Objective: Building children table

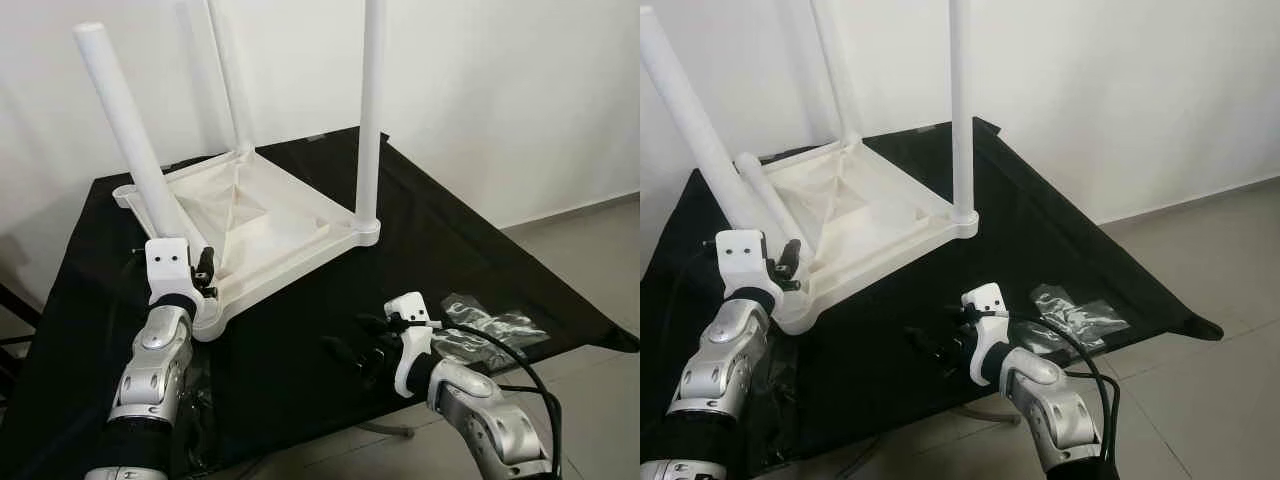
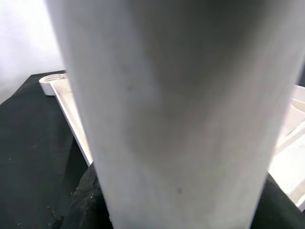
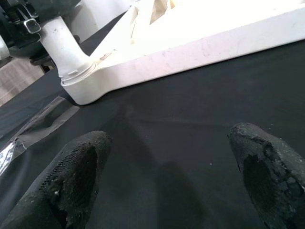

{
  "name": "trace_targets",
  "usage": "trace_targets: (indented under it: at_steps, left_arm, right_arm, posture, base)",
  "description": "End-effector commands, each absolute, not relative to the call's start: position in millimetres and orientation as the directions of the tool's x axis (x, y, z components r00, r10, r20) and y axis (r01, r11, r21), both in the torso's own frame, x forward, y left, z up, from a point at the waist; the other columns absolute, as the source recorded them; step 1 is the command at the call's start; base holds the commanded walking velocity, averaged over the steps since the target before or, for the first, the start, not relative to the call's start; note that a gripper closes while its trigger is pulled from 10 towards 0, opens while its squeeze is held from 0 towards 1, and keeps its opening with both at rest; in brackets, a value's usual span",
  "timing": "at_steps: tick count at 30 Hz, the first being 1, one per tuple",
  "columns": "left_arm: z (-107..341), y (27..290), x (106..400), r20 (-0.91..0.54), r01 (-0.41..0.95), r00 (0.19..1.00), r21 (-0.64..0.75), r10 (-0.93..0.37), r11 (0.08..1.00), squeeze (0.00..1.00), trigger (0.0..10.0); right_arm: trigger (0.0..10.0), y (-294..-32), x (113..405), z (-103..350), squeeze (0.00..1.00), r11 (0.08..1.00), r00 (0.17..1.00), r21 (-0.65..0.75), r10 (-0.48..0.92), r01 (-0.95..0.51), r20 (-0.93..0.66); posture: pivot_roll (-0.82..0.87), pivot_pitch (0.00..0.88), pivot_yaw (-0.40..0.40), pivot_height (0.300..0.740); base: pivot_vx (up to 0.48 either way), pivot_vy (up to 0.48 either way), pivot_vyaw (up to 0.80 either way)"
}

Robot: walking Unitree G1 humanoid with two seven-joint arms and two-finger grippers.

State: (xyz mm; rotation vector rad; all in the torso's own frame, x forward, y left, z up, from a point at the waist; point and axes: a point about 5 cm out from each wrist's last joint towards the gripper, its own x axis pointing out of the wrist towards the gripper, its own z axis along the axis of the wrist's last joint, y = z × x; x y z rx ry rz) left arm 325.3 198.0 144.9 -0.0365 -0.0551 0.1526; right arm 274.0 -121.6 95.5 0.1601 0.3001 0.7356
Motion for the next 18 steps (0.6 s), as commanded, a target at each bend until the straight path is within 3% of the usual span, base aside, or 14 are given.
trace_targets:
  at_steps: [1, 2, 3, 4, 5, 7, 8, 9, 11, 12, 15, 18]
  left_arm:
    - [154, 188, 327, 0.113, -0.030, 0.993, -0.074, 0.038, 0.997, 0.00, 0.0]
    - [161, 169, 324, 0.167, 0.160, 0.976, -0.099, -0.142, 0.982, 0.00, 0.0]
    - [161, 169, 324, 0.167, 0.160, 0.976, -0.099, -0.142, 0.982, 0.00, 0.0]
    - [176, 133, 307, 0.264, 0.500, 0.847, -0.106, -0.460, 0.860, 0.00, 0.0]
    - [182, 119, 295, 0.300, 0.629, 0.758, -0.099, -0.579, 0.771, 0.00, 0.0]
    - [182, 119, 295, 0.300, 0.629, 0.758, -0.099, -0.579, 0.771, 0.00, 0.0]
    - [184, 113, 288, 0.317, 0.688, 0.706, -0.094, -0.634, 0.719, 0.00, 0.0]
    - [186, 98, 275, 0.310, 0.786, 0.604, -0.081, -0.734, 0.613, 0.00, 0.0]
    - [186, 98, 275, 0.310, 0.786, 0.604, -0.081, -0.734, 0.613, 0.00, 0.0]
    - [184, 88, 268, 0.284, 0.835, 0.541, -0.070, -0.792, 0.545, 0.00, 0.0]
    - [175, 79, 261, 0.243, 0.878, 0.475, -0.074, -0.846, 0.472, 0.00, 0.0]
    - [172, 82, 263, 0.240, 0.881, 0.471, -0.074, -0.849, 0.468, 0.00, 0.0]
  right_arm:
    - [10.0, -119, 275, 98, 0.00, 0.721, 0.695, 0.252, 0.692, -0.646, -0.198]
    - [10.0, -119, 275, 98, 0.00, 0.721, 0.694, 0.252, 0.692, -0.646, -0.198]
    - [10.0, -119, 275, 98, 0.00, 0.721, 0.694, 0.252, 0.692, -0.646, -0.198]
    - [10.0, -119, 275, 98, 0.00, 0.721, 0.694, 0.252, 0.692, -0.646, -0.198]
    - [10.0, -119, 275, 98, 0.00, 0.720, 0.694, 0.252, 0.692, -0.646, -0.198]
    - [10.0, -119, 275, 98, 0.00, 0.720, 0.694, 0.252, 0.692, -0.646, -0.198]
    - [10.0, -119, 275, 98, 0.00, 0.720, 0.694, 0.252, 0.692, -0.646, -0.198]
    - [10.0, -119, 275, 98, 0.00, 0.720, 0.694, 0.253, 0.692, -0.646, -0.199]
    - [10.0, -119, 275, 98, 0.00, 0.720, 0.694, 0.253, 0.692, -0.646, -0.199]
    - [10.0, -119, 275, 98, 0.00, 0.720, 0.694, 0.255, 0.692, -0.646, -0.199]
    - [10.0, -119, 275, 98, 0.00, 0.720, 0.694, 0.255, 0.692, -0.645, -0.199]
    - [10.0, -118, 275, 98, 0.00, 0.720, 0.694, 0.255, 0.692, -0.645, -0.198]
  posture:
    - [-0.13, 0.000, 0.045, 0.740]
    - [-0.13, 0.000, 0.045, 0.740]
    - [-0.13, 0.000, 0.045, 0.740]
    - [-0.13, 0.000, 0.045, 0.740]
    - [-0.13, 0.000, 0.044, 0.740]
    - [-0.13, 0.000, 0.044, 0.740]
    - [-0.13, 0.000, 0.044, 0.740]
    - [-0.12, 0.000, 0.044, 0.740]
    - [-0.12, 0.000, 0.044, 0.740]
    - [-0.13, 0.000, 0.045, 0.740]
    - [-0.13, 0.000, 0.048, 0.740]
    - [-0.13, 0.000, 0.048, 0.740]
  base:
    - [0.000, 0.000, 0.00]
    - [0.000, 0.000, 0.00]
    - [0.000, 0.000, 0.00]
    - [0.000, 0.000, 0.00]
    - [0.000, 0.000, 0.00]
    - [0.000, 0.000, 0.00]
    - [0.000, 0.000, 0.00]
    - [0.000, 0.000, 0.00]
    - [0.000, 0.000, 0.00]
    - [0.000, 0.000, 0.00]
    - [0.000, 0.000, 0.00]
    - [0.000, 0.000, 0.00]
